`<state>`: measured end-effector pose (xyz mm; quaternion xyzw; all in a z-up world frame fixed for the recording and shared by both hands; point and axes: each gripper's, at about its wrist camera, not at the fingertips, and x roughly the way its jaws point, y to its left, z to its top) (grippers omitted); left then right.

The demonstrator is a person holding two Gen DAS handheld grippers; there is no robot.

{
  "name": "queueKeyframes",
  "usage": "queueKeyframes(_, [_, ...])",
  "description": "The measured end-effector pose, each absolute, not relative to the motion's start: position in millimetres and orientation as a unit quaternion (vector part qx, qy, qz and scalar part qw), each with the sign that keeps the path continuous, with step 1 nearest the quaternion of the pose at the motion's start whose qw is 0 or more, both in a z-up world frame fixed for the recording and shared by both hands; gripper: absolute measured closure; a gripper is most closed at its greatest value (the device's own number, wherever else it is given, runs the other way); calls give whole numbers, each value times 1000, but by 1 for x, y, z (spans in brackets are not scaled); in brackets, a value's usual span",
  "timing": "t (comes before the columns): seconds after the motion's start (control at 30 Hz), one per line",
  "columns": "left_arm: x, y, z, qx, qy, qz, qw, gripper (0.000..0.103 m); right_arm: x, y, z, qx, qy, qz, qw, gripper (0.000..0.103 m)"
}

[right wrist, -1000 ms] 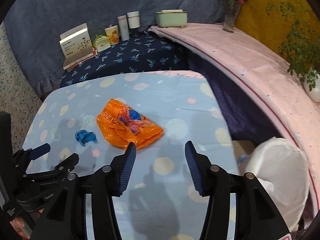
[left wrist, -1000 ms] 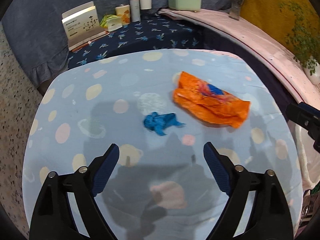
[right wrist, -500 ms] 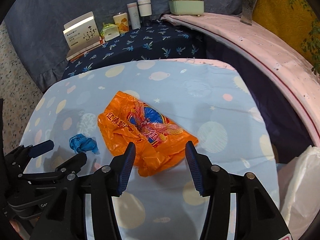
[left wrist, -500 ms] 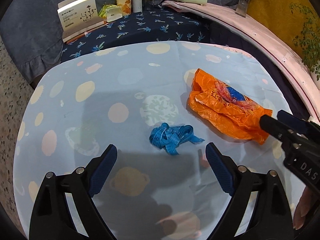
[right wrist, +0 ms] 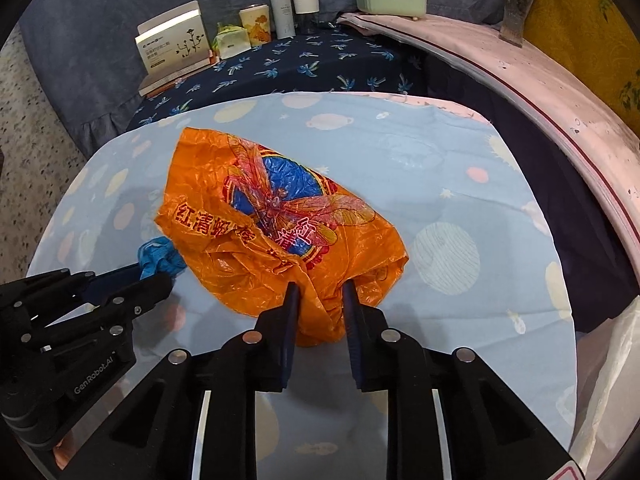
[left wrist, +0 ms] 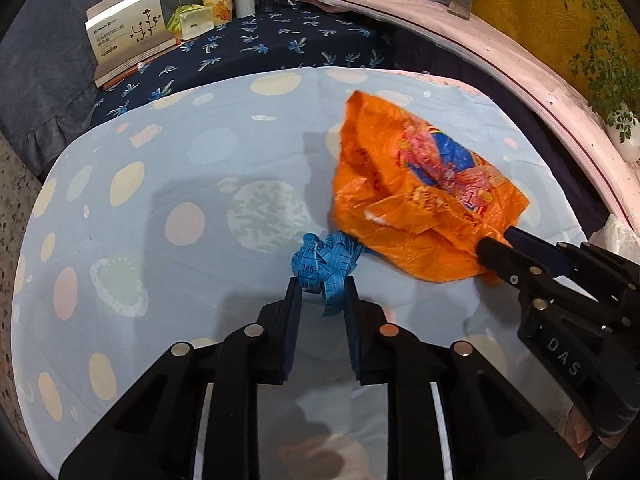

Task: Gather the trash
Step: 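Grasp the blue ribbon with the left tool while the right tool grasps the orange plastic bag, then carry the ribbon and orange bag over the bin and open both tools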

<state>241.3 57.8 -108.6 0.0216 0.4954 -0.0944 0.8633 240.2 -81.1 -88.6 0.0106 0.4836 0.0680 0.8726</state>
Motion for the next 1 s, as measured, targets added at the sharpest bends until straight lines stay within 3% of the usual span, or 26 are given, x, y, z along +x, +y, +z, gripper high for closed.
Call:
queueKeyframes(0.43, [216,30,-71,23,469,-121,875,88,212,-126,-35,32,442,35,896,87])
queueKeyframes(1.0, [161,-76,-12,55,426,-202,880,89,138,-229,27,59,402,-58,912,87])
